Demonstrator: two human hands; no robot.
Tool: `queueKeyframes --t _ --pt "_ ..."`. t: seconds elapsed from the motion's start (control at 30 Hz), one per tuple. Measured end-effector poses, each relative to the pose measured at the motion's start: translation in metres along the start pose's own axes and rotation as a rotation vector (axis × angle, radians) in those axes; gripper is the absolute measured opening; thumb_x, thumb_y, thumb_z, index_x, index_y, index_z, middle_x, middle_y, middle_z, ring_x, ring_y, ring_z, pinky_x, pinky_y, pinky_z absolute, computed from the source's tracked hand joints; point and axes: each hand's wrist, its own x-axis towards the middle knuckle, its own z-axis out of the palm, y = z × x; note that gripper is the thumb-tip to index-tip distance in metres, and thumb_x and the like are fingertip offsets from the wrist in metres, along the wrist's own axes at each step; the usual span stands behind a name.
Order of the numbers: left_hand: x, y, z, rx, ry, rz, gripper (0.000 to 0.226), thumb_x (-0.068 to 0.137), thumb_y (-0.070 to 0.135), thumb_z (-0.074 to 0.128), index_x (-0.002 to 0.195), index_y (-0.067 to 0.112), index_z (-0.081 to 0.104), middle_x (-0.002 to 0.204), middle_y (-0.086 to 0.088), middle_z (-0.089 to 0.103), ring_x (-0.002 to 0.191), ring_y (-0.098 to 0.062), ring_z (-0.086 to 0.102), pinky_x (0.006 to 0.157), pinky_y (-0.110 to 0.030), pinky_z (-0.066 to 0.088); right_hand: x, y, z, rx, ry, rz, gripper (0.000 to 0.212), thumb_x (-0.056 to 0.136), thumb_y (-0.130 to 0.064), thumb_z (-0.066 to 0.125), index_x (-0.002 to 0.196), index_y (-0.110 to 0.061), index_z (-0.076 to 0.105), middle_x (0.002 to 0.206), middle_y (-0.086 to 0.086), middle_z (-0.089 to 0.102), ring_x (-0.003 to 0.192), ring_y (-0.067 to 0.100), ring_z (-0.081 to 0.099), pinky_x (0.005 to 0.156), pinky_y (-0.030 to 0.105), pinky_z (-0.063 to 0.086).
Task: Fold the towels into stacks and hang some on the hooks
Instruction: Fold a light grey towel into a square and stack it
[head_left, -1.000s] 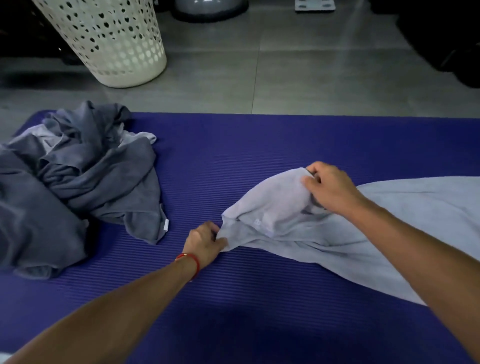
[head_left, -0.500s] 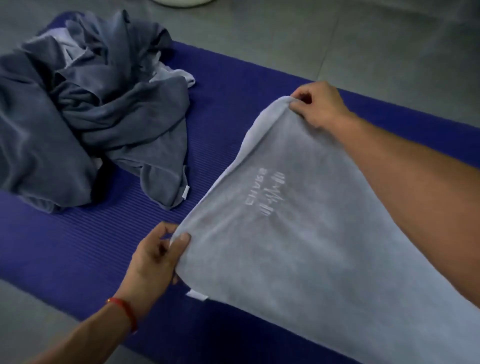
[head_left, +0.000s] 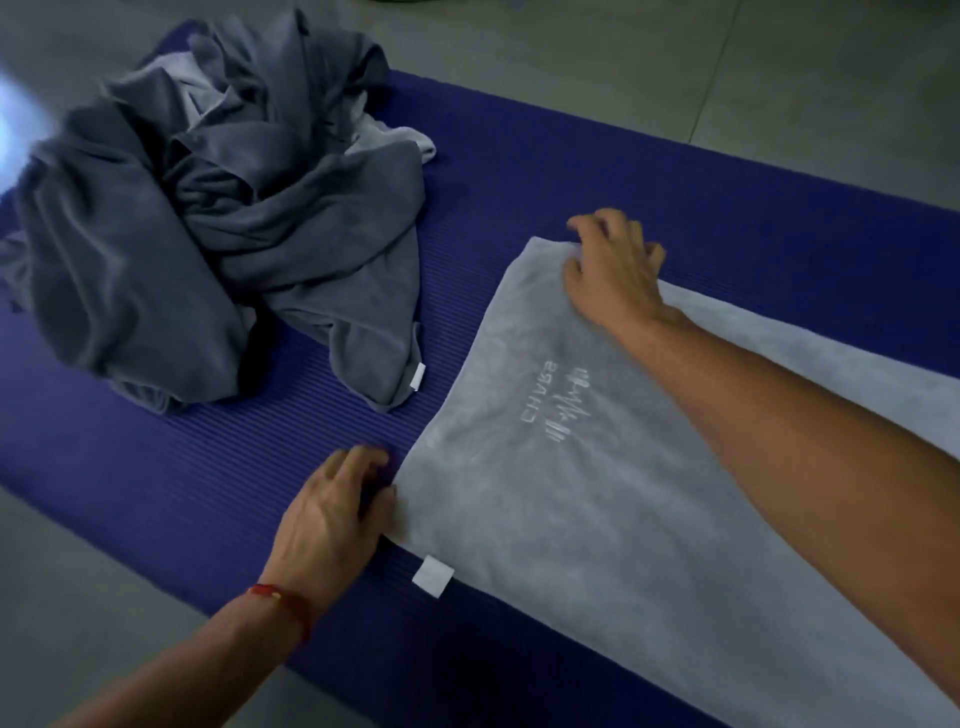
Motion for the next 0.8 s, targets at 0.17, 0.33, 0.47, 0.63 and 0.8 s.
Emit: queueKeyframes --t 0.17,0.33,0.47,0.63,0.8 --pt "0.075 0.009 -0.008 0.499 -0.062 0.401 0.058 0.103 0.051 0.02 0.16 0.037 0.019 0.169 0.002 0.011 0.156 -0.031 0.008 0.122 -0.058 0.016 -0.093 0.01 0.016 -0.05 -0.295 -0.327 0.053 0.1 -0.031 0.052 0.151 -0.021 0.044 0.163 0.008 0.029 0.151 0.029 0.026 0.121 0.05 0.023" --pt "0.117 0.006 0.0 0.647 -0.245 0.152 0.062 0.103 0.058 0.011 0.157 0.041 -0.013 0.169 0.003 -0.013 0.156 -0.032 -0.007 0.119 -0.067 0.002 -0.204 0.066 0.001 -0.204 -0.359 -0.506 0.059 0.099 -0.041 0.029 0.155 -0.025 0.04 0.166 0.004 0.03 0.154 0.024 0.025 0.122 0.05 0.023" --pt "0.105 0.031 0.01 0.551 -0.139 -0.05 0.068 0.101 0.061 0.015 0.161 0.03 0.009 0.169 -0.014 -0.001 0.152 -0.046 -0.004 0.115 -0.074 0.002 -0.289 0.121 -0.033 -0.23 -0.458 -0.466 0.057 0.106 -0.045 0.026 0.159 -0.027 0.032 0.17 0.003 0.018 0.156 0.022 0.016 0.124 0.045 0.017" --pt "0.022 0.085 0.042 0.445 0.149 0.893 0.044 0.094 0.037 0.047 0.132 0.017 0.057 0.144 -0.018 0.05 0.133 -0.045 0.045 0.11 -0.064 0.031 -0.38 0.151 -0.082 -0.277 -0.443 -0.353 0.055 0.1 -0.053 0.049 0.15 -0.029 0.046 0.154 0.005 0.045 0.139 0.024 0.047 0.109 0.042 0.046" --pt "-0.044 0.094 0.094 0.37 0.027 1.213 0.027 0.089 0.031 0.055 0.108 0.02 0.07 0.116 -0.006 0.066 0.104 -0.029 0.064 0.09 -0.042 0.043 -0.441 0.146 -0.089 -0.32 -0.428 -0.29 0.084 0.07 -0.019 0.084 0.145 -0.03 0.047 0.139 0.002 0.054 0.123 0.02 0.059 0.093 0.032 0.057"
